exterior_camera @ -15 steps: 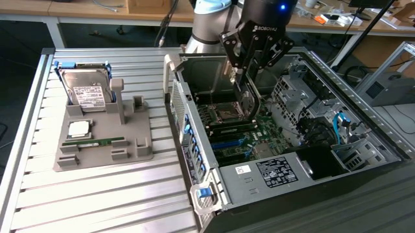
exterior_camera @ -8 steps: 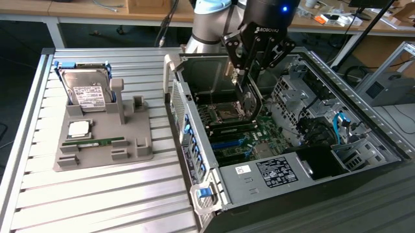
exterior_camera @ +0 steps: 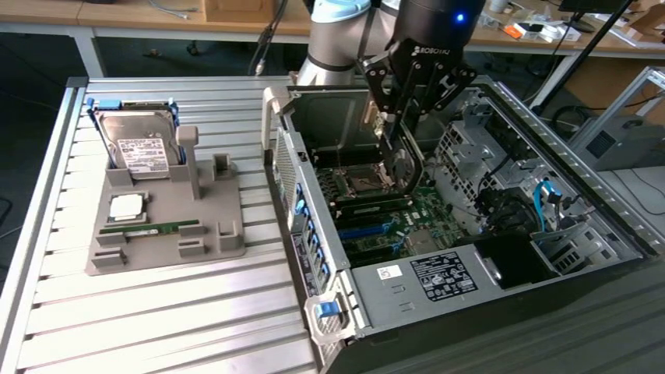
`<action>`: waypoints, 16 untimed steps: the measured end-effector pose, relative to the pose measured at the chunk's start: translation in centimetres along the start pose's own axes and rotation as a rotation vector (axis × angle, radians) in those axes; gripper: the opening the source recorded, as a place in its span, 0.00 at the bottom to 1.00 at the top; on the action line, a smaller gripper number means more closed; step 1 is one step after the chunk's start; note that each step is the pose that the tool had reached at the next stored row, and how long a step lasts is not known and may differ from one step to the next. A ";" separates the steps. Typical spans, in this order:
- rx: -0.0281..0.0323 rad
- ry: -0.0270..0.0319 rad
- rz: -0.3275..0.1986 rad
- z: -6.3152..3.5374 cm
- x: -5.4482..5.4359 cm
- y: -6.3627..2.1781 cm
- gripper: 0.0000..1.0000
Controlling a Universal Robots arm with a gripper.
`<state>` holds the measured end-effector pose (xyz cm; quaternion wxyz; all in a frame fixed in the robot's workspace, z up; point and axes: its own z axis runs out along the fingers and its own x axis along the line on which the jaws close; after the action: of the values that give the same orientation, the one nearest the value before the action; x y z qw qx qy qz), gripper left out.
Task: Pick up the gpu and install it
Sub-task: 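Pick up the gpu and move the gpu toward the slot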
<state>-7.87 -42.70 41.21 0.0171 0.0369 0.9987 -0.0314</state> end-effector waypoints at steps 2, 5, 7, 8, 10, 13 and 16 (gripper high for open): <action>0.0006 0.0000 0.000 0.06 -0.1 0.01 0.27; 0.0018 -0.0001 0.000 0.19 -0.3 0.04 0.27; 0.0022 -0.0001 0.000 0.28 -0.4 0.05 0.27; 0.0025 -0.0001 0.000 0.33 -0.5 0.06 0.27; 0.0030 -0.0002 0.000 0.45 -0.7 0.08 0.27; 0.0037 -0.0003 0.000 0.58 -0.8 0.10 0.27; 0.0044 -0.0003 0.000 0.71 -1.0 0.12 0.27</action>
<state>-6.86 -42.70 40.54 0.0172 0.0368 0.9986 -0.0336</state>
